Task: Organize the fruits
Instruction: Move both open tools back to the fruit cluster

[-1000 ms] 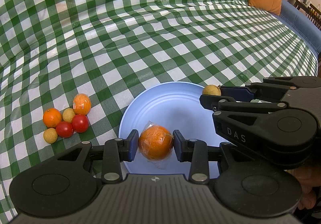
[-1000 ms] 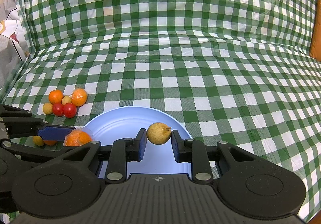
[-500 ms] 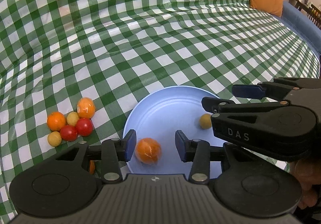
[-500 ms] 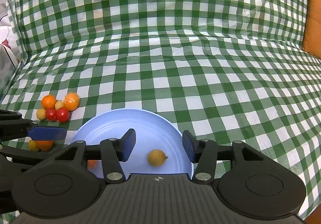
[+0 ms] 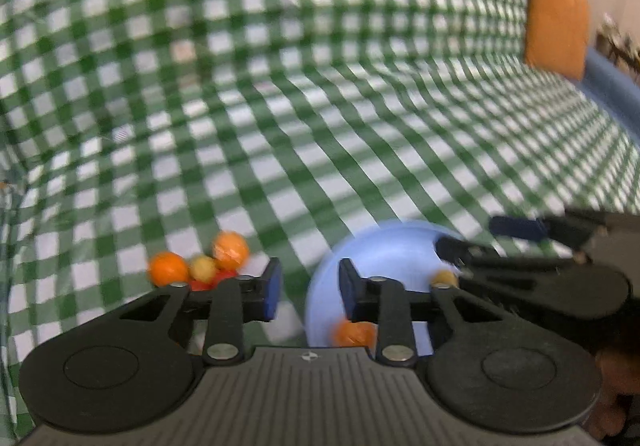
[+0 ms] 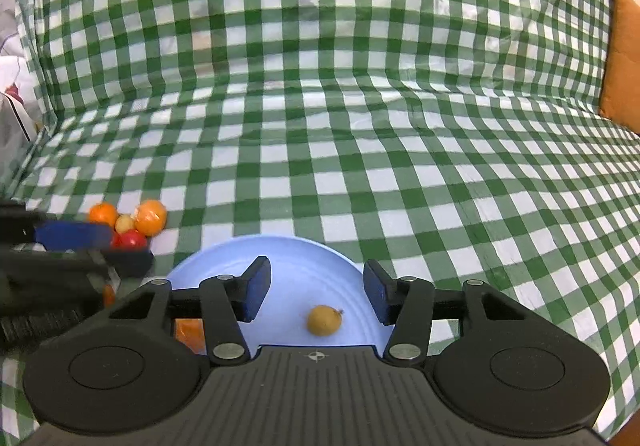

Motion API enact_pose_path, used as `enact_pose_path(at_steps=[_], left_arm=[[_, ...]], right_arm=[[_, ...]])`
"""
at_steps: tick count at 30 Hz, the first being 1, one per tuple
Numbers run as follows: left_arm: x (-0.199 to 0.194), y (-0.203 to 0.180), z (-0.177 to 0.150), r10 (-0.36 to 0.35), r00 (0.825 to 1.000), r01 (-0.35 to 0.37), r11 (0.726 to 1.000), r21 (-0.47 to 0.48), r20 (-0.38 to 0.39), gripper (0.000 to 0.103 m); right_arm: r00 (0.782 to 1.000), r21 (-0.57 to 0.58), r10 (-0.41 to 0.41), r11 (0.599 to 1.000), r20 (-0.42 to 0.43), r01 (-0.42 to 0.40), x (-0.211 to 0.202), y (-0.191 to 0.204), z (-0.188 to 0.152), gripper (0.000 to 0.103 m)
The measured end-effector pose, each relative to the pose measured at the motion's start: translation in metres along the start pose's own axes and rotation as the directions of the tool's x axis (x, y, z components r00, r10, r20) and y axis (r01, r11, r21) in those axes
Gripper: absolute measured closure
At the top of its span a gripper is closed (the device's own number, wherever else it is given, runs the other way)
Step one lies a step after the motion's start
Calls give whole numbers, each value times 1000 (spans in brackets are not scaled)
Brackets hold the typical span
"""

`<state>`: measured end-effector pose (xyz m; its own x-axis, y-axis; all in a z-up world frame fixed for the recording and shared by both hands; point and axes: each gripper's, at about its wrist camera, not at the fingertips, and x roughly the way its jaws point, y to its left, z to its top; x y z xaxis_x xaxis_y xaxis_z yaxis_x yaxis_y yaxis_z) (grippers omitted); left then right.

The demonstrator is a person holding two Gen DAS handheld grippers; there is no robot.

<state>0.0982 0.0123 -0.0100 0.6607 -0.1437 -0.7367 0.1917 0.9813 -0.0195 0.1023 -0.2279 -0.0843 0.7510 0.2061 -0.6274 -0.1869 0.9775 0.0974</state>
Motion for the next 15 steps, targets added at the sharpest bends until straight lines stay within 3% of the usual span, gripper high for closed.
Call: enact_pose_path(at_steps=[2,5,7,9,10,15], left_arm=[[-6,15,3,10,1000,-9,999,-35,25,85],[-13,42,8,18,999,-14,995,-103,40,89],[-18,64,12,22,999,-15,988,-154,41,89],[-21,88,14,26,999,-17,976,-218,37,89],[-23,98,14,31,999,-21,970,-244,35,89],[-16,142,5,58,998,-66,929,-363,-32,89]], right_arm=[[1000,4,4,1000,20,-4,-2,4,3,50],[999,12,11,1000,43,-11,-4,9,5,51],[998,18,32,999,60,-34,-6,12,7,58],[995,17,67,998,74,-68,-7,16,7,73],[993,19,89,996,80,-91,-8,18,8,76],[977,-1,191,981,96,-192,-9,40,9,77]])
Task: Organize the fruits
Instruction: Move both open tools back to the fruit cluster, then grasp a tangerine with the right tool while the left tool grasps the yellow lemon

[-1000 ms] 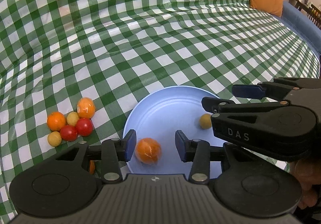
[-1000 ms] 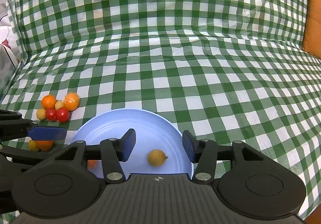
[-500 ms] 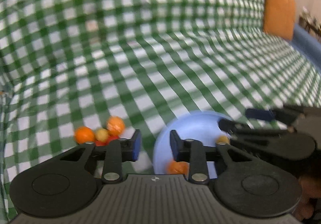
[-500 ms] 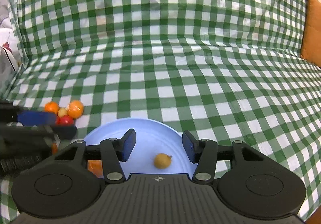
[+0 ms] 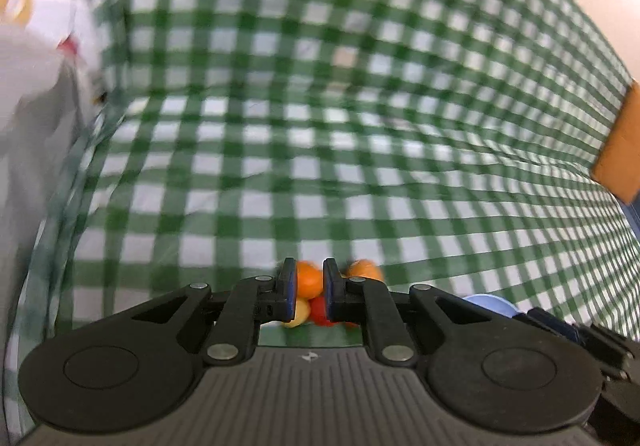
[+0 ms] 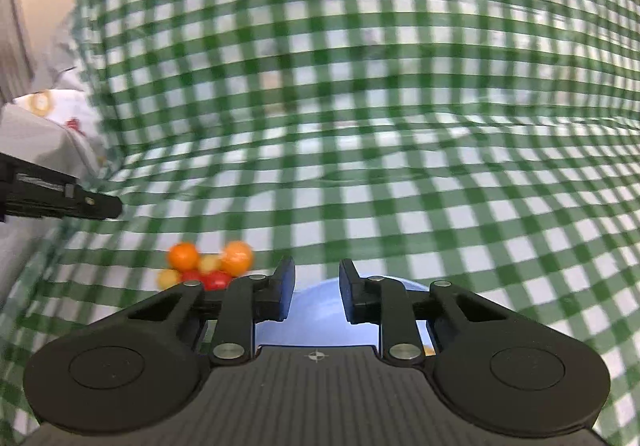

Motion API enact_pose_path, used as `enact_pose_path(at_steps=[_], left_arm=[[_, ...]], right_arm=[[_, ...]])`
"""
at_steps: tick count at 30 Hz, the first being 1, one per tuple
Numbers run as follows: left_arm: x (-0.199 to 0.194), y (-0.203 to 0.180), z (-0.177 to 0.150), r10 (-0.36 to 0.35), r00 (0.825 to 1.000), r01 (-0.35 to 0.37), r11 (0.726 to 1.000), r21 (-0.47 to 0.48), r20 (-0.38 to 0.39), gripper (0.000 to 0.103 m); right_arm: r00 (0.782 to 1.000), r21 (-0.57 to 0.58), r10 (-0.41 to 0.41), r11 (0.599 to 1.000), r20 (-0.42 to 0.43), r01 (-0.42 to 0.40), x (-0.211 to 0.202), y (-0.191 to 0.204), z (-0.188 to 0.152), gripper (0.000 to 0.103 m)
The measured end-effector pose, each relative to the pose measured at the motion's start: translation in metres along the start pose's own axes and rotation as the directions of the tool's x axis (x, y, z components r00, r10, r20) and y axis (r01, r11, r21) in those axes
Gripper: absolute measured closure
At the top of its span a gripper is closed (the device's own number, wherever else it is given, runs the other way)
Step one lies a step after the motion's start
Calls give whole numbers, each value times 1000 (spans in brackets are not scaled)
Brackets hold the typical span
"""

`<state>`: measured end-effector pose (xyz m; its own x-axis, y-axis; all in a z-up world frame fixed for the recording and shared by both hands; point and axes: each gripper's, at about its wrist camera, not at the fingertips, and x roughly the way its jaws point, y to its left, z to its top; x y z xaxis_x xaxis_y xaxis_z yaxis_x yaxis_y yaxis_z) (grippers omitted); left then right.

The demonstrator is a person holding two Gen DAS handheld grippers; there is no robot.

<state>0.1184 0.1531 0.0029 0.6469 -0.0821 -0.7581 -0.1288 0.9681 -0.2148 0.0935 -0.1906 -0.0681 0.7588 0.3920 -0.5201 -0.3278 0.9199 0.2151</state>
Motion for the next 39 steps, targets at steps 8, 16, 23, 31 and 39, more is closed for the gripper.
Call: enact_pose_path(at_steps=[8,16,23,31,39], left_arm=[[32,20,-14,2,994,-4,1000,-26,-107,88],[53,19,-24,-12,989,10,1000,-18,-146,78],[76,20,-23,-14,986,5,998,-56,-168,68],[93,17,-22,-9,982,-1,999,-55,-186,68],[99,11,-24,-18,978,12,999,-31,-206,73]], right_arm=[[976,16,173,985,-134,-173,31,48,-8,76],[960,12,195,981,-200,-196,54,87,-19,62],[957,15,166,986,-236,-167,74,94,-21,54],[943,-26,114,991,-313,-129,94,104,-27,54],[932,-27,100,993,-349,-116,100,107,-30,52]])
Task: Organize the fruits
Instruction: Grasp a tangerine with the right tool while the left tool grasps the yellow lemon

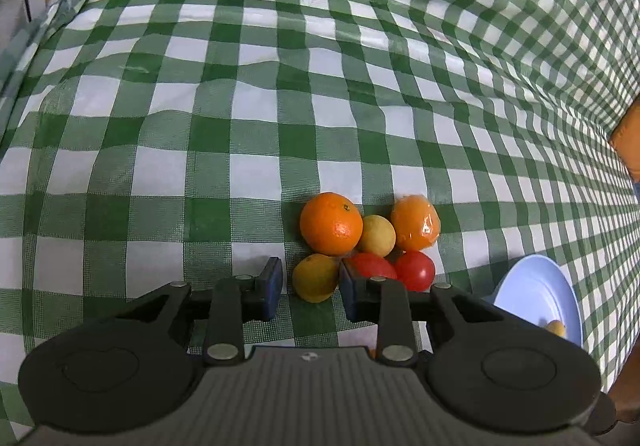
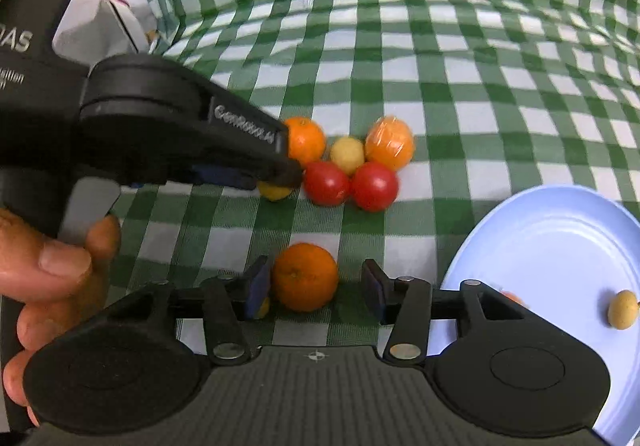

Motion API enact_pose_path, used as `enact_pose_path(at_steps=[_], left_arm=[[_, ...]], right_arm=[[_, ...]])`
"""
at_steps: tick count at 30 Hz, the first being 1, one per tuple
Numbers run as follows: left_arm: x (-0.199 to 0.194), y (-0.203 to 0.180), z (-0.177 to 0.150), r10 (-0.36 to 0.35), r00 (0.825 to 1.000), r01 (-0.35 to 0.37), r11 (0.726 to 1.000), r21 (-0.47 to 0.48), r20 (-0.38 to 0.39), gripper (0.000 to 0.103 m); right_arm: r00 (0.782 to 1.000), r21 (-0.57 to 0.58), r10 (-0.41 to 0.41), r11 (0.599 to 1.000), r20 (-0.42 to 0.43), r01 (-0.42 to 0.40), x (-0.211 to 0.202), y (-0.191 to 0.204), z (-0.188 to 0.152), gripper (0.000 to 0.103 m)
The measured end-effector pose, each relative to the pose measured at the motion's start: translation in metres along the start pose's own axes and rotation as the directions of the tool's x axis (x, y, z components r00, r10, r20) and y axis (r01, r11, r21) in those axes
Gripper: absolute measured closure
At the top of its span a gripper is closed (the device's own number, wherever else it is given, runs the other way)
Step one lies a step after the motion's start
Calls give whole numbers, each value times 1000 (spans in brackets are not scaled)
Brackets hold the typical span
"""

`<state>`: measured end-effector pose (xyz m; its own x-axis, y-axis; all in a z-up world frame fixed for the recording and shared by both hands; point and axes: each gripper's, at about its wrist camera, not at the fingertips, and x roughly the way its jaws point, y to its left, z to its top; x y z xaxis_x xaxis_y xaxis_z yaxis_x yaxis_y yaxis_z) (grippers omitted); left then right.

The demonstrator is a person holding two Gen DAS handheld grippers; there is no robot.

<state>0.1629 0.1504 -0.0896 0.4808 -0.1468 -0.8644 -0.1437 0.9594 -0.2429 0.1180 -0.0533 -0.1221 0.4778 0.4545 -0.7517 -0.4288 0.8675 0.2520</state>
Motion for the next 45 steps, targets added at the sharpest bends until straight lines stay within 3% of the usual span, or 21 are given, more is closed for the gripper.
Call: enact_pose_path(at_steps=[2,4,12,16,34,45], left_arm=[[0,-2,-1,-2,1000,2,1000,2,-5,76],[-2,-4,-1,5,1000,-5,1000,11,-6,76],[-23,3,4,17,1000,-18,1000,26,27,76],[-6,2,-5,76,996,-72,994,80,-49,76],[3,-12,-4,92,996,-89,989,118,-14,76],[-25,-22,-5,91,995,-96,988,124,44,76]], right_arm=[[1000,-25,-17,1000,-11,17,3,4,-1,54],[1000,-33,-20,999,-12,20,3,5,-2,65],[998,-17,-28,999,59,30,-13,0,2,66],[998,-31,-56,998,13,57,-5,0,0,66],[997,-44,-76,996,-4,76,-4,4,-3,66],[994,-28,-52,998,101,55,-35,-4,6,66]])
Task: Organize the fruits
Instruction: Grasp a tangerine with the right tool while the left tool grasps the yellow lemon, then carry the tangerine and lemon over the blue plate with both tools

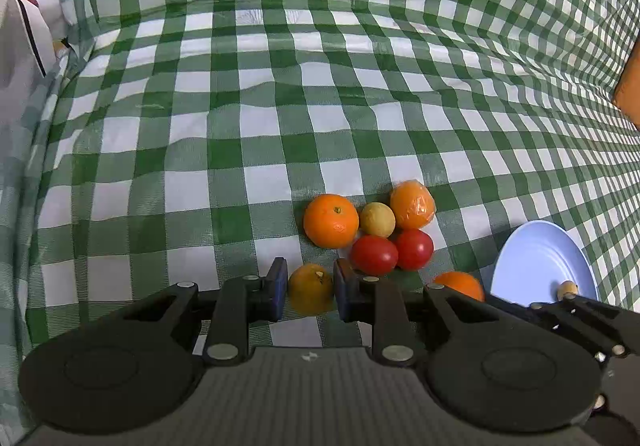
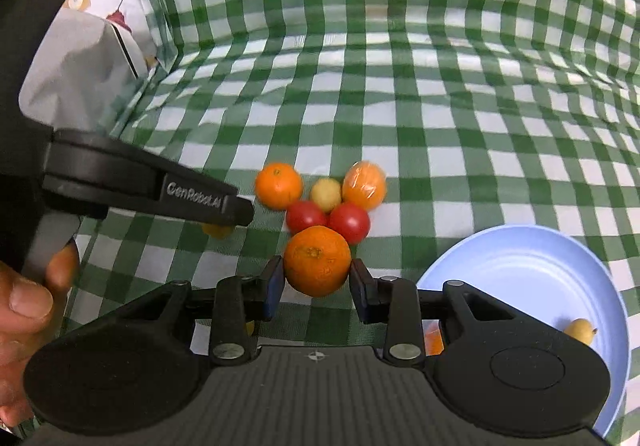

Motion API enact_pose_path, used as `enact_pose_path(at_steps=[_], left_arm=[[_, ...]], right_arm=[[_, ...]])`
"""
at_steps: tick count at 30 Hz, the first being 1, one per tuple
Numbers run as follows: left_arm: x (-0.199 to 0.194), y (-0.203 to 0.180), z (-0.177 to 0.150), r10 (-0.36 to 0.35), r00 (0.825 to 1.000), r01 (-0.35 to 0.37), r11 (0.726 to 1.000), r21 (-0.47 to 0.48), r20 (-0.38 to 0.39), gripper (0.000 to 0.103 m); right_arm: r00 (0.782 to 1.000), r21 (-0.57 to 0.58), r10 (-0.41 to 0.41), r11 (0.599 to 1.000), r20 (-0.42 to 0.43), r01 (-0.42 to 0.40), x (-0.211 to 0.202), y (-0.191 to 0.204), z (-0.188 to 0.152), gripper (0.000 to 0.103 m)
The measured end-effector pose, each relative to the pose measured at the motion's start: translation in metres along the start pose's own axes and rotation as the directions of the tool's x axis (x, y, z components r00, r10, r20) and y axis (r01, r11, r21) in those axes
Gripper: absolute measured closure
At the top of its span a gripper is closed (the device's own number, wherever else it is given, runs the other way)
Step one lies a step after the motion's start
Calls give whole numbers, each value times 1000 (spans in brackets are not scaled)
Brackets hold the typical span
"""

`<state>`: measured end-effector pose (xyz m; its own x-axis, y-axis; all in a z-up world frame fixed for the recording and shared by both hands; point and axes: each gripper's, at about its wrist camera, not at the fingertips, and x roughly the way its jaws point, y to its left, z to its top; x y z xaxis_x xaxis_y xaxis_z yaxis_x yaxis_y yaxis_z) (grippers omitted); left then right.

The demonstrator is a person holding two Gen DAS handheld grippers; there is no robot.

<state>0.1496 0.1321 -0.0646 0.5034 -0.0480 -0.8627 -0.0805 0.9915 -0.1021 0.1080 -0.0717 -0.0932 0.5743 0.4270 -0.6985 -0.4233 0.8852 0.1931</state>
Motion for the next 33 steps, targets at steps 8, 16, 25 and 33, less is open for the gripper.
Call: enact_pose_path(at_steps=[8,16,25,33], left_arm=[[-9,-7,-1,11,1000,-11,1000,14,25,76],[-9,-12,2,20,999,-21,999,31,38,76],[-6,-21,6,17,998,-20,998,55,53,76],[-3,-26,9,16,998,-20,998,60,61,76]], right_arm=[[998,5,9,1000,60,-9,-24,-7,7,66],[996,1,-2,1000,92,2,-41,-24,10,66],[993,17,-28,1000,111,26,-52,-47,9,66],[991,41,-51,998,121,46,-60,-68,3,66]])
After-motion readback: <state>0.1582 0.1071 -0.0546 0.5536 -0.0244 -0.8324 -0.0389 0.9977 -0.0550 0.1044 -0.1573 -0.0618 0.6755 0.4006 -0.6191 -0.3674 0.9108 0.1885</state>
